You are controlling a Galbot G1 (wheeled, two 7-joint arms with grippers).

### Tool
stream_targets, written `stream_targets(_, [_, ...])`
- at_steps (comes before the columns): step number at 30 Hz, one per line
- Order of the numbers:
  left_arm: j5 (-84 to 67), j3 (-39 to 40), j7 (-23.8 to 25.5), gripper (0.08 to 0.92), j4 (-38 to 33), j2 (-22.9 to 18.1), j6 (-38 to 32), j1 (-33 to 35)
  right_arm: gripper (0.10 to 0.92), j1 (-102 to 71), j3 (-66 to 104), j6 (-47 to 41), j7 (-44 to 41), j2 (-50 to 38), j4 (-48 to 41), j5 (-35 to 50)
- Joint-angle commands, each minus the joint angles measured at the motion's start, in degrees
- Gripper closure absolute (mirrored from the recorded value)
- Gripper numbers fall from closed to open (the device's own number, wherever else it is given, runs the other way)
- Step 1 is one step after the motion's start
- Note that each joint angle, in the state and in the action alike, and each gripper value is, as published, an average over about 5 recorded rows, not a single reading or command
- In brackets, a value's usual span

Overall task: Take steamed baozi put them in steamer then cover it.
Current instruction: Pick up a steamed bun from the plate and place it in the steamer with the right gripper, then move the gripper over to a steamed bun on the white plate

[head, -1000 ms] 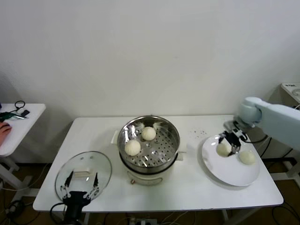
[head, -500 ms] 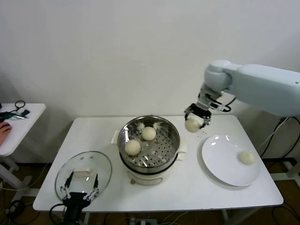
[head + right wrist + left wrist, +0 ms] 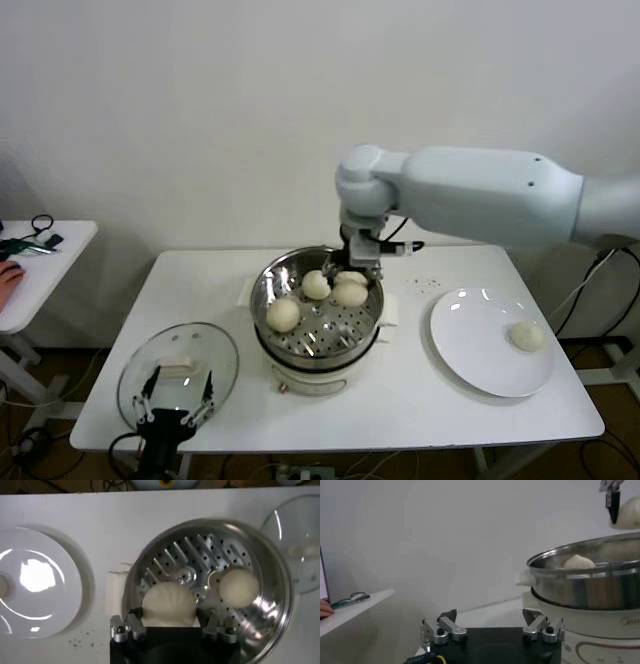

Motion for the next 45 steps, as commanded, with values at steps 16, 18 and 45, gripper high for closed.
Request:
stream_targets(16, [-1.18, -0.94, -0.07, 0.177, 0.65, 0.59, -0.39, 0.68, 0.304, -8.99, -0.46, 0.07, -0.70, 6.11, 1.78, -3.43])
stream_targets(18, [-1.17, -0.94, -0.08, 0.177, 0.71, 0.59, -0.38, 0.63, 0.304, -9.23, -0.48, 0.00, -0.67, 5.89, 1.64, -3.57])
stream_targets(45, [-0.16, 0.00, -0.19, 0.177, 0.80, 0.46, 0.04, -0.02, 0.203, -5.65, 4.81, -0.51, -1.72, 1.20, -0.94, -2.66])
